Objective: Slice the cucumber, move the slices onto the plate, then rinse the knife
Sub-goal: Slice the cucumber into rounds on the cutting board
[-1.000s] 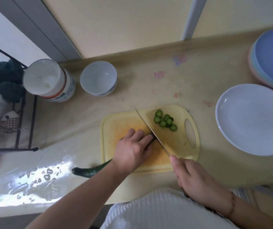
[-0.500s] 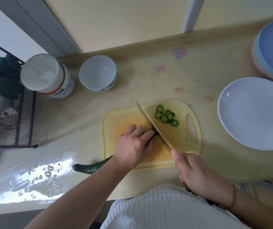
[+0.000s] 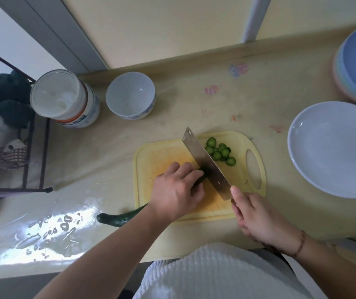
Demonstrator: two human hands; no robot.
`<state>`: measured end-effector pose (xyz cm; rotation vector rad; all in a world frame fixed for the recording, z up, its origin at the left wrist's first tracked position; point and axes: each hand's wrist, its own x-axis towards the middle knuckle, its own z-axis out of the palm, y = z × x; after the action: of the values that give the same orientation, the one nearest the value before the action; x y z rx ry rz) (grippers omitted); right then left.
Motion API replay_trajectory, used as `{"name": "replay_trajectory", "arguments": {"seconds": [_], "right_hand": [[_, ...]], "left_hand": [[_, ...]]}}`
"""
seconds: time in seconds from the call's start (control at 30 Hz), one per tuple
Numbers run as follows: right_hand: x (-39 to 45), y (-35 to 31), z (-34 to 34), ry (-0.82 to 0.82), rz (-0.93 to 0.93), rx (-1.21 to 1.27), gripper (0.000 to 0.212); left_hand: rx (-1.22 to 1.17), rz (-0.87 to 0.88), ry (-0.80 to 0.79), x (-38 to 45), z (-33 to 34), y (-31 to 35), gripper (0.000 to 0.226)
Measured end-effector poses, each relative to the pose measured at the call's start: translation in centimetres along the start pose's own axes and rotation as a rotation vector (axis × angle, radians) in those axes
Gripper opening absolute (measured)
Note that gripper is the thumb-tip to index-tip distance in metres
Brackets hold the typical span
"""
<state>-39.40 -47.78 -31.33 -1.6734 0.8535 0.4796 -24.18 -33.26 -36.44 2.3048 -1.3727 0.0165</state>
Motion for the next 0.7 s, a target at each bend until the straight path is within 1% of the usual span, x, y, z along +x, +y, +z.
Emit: {"name": "replay_trajectory", "arguments": {"seconds": [0.1, 0.2, 0.3, 0.47, 0.57, 0.7], "right_hand": [[0.0, -0.1, 0.1, 0.007, -0.018, -0.023, 0.061], [0.3, -0.3, 0.8, 0.063, -0.084, -0.121, 0.062], [0.9, -0.7, 1.0, 0.087, -0.105, -0.170, 0.064], [1.1, -0.7, 0.0, 0.061, -0.072, -0.102, 0.064], [0.6, -1.1, 0.0, 0.033, -0.083, -0.103, 0.064], [-0.5, -1.7, -0.1, 0.028, -0.116, -0.101, 0.072]], "left_hand": [[-0.002, 0.012, -0.001, -0.1, 0.1, -0.1, 0.020], [0.003, 0.021, 0.004, -0.2, 0.1, -0.2, 0.020], [0.002, 0.025, 0.007, -0.2, 0.0, -0.2, 0.019], [-0.004, 0.021, 0.003, -0.1, -0.2, -0.1, 0.019], [-0.007, 0.014, -0.001, -0.1, -0.2, -0.1, 0.017], [-0.001, 0.003, -0.014, -0.1, -0.2, 0.0, 0.017]]}}
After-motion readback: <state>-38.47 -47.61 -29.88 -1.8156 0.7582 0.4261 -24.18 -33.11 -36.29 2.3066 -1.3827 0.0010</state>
